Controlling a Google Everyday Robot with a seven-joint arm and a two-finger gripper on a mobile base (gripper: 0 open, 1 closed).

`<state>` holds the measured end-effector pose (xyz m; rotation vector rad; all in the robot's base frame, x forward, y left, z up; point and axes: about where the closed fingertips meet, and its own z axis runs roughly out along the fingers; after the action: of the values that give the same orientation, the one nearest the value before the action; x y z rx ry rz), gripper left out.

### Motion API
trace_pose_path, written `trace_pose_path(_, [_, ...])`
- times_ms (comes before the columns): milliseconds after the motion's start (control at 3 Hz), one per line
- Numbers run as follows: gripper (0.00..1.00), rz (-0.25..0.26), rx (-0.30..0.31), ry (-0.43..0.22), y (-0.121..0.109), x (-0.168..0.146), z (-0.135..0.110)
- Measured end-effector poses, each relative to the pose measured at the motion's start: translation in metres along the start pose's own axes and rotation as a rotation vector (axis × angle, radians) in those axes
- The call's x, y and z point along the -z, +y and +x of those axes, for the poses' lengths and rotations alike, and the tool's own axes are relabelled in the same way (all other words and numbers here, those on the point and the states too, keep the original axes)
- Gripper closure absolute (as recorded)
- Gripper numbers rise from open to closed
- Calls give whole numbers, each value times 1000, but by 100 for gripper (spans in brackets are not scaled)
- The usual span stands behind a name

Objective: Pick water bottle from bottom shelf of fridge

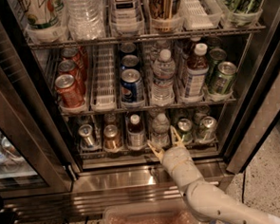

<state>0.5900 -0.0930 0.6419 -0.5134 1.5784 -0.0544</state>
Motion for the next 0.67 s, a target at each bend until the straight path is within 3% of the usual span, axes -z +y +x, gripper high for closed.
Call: trace_pose_path(667, [30,41,-43,-12,-5,-12,7])
